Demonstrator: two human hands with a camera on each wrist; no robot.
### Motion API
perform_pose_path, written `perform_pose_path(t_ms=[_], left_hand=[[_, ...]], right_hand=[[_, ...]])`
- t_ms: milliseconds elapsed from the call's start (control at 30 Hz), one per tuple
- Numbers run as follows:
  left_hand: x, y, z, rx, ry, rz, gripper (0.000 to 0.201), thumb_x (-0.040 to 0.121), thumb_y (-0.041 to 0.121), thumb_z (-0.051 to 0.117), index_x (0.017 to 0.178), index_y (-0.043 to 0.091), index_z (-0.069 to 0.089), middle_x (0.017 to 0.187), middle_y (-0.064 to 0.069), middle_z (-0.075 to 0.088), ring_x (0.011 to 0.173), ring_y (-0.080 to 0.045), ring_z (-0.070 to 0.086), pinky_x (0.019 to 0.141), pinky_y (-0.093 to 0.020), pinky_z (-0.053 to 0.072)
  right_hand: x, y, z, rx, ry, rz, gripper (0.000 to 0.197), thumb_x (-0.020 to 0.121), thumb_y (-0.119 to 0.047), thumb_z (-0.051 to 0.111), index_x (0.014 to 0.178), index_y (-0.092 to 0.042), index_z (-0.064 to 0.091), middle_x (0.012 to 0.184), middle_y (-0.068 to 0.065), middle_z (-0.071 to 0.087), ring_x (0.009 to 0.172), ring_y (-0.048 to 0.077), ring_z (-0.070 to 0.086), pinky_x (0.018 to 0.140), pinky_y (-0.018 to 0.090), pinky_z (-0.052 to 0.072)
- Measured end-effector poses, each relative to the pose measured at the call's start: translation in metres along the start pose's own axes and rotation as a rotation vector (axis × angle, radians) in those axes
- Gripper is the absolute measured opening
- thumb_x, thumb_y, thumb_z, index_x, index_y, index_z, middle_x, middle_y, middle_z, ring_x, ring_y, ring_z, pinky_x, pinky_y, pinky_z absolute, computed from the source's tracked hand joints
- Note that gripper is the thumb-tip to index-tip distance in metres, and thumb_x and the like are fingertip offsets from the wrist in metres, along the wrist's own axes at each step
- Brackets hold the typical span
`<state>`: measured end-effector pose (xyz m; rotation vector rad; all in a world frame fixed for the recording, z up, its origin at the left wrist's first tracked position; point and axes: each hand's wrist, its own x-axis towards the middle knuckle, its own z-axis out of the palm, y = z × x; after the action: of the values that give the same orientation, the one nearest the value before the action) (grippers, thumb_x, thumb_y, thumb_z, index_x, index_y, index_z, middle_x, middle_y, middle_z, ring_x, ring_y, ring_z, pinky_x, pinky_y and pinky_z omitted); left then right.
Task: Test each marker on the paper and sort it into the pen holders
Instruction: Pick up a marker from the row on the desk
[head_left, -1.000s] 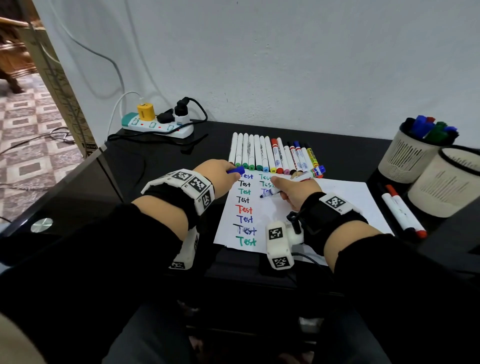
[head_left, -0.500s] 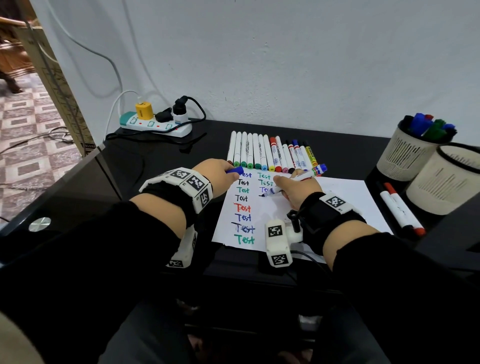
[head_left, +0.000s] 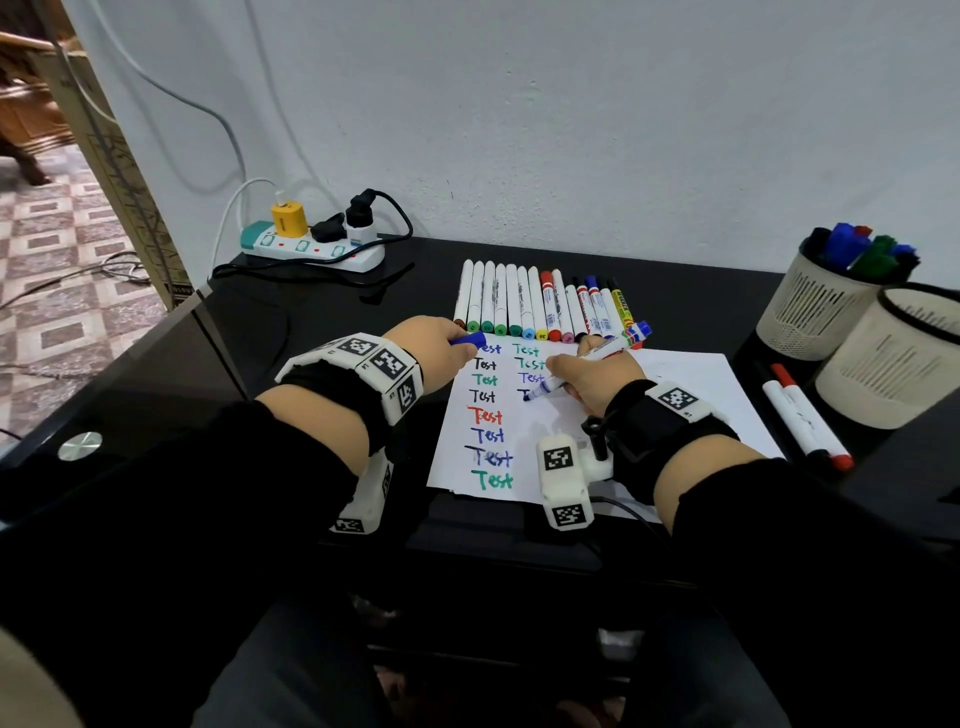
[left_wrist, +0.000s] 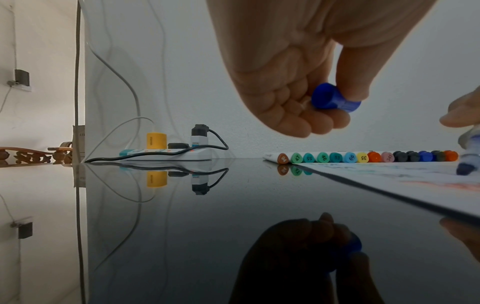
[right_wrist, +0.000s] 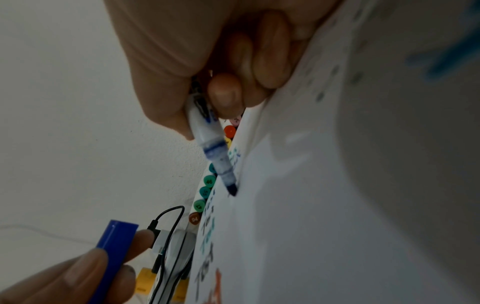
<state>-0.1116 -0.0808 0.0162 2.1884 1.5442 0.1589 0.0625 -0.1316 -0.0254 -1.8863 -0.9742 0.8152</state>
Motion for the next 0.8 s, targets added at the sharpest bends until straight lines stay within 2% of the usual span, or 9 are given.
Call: perform_pose_path(t_ms=[133, 300, 433, 567, 633, 700, 800], left_hand=[[-0.0003, 0.0003, -0.0005, 0.01, -0.003, 0.008, 0.035, 0.098, 0.035, 0.042, 0.125, 0.017, 0.055, 0.111, -0.006, 0.061, 0.091, -0.018, 0.055, 0.076, -0.027, 0.04], [-0.0011, 0.0, -0.001, 0.012, -0.001, 0.012, 0.033, 0.098, 0.034, 0.042, 0.121, 0.016, 0.057, 0.107, -0.006, 0.062, 0.085, -0.017, 0.053, 0.074, -0.027, 0.04], [-0.0013, 0.0006, -0.0005, 0.004, -0.007, 0.006, 0.034, 0.098, 0.034, 0.042, 0.123, 0.016, 0.056, 0.108, -0.006, 0.062, 0.087, -0.018, 0.054, 0.076, -0.027, 0.041], [-0.002, 0.0015, -0.0002, 0.005, -0.01, 0.008, 0.034, 0.098, 0.034, 0.042, 0.124, 0.016, 0.056, 0.109, -0.006, 0.062, 0.088, -0.017, 0.054, 0.078, -0.028, 0.042], [-0.0024, 0.0018, -0.0003, 0.0, -0.011, 0.005, 0.035, 0.098, 0.034, 0.042, 0.124, 0.016, 0.056, 0.11, -0.006, 0.062, 0.091, -0.018, 0.056, 0.078, -0.027, 0.042], [-0.0025, 0.0018, -0.0004, -0.006, -0.011, 0.002, 0.035, 0.098, 0.034, 0.042, 0.126, 0.016, 0.055, 0.112, -0.005, 0.062, 0.096, -0.019, 0.057, 0.078, -0.026, 0.041], [-0.0034, 0.0019, -0.0005, -0.006, -0.017, 0.003, 0.036, 0.098, 0.034, 0.042, 0.127, 0.016, 0.054, 0.112, -0.005, 0.062, 0.093, -0.018, 0.055, 0.077, -0.026, 0.04]], right_hand=[[-0.0008, 0.0013, -0.0019, 0.04, 0.031, 0.017, 0.031, 0.086, -0.024, 0.062, 0.065, -0.017, 0.041, 0.065, 0.006, 0.046, 0.056, 0.018, 0.04, 0.059, 0.029, 0.035], [-0.0027, 0.0023, -0.0011, 0.023, 0.051, 0.001, 0.031, 0.084, -0.022, 0.064, 0.066, -0.018, 0.039, 0.07, 0.009, 0.048, 0.056, 0.02, 0.042, 0.058, 0.029, 0.037], [-0.0032, 0.0009, -0.0018, 0.017, 0.068, 0.027, 0.028, 0.084, -0.026, 0.063, 0.067, -0.019, 0.042, 0.076, 0.011, 0.053, 0.058, 0.02, 0.044, 0.059, 0.029, 0.038], [-0.0035, 0.0003, -0.0015, -0.018, 0.036, 0.021, 0.029, 0.085, -0.023, 0.062, 0.068, -0.017, 0.04, 0.073, 0.008, 0.045, 0.061, 0.02, 0.041, 0.062, 0.032, 0.037], [-0.0027, 0.0006, -0.0015, -0.009, 0.036, 0.018, 0.029, 0.084, -0.019, 0.061, 0.068, -0.017, 0.037, 0.071, 0.008, 0.042, 0.059, 0.019, 0.038, 0.059, 0.032, 0.034], [-0.003, 0.0009, -0.0025, 0.008, 0.064, 0.038, 0.027, 0.082, -0.018, 0.061, 0.068, -0.017, 0.038, 0.069, 0.006, 0.043, 0.058, 0.018, 0.039, 0.056, 0.03, 0.034], [-0.003, 0.0012, -0.0033, 0.029, 0.081, 0.06, 0.026, 0.081, -0.021, 0.061, 0.068, -0.018, 0.039, 0.073, 0.007, 0.045, 0.06, 0.019, 0.04, 0.058, 0.032, 0.035]])
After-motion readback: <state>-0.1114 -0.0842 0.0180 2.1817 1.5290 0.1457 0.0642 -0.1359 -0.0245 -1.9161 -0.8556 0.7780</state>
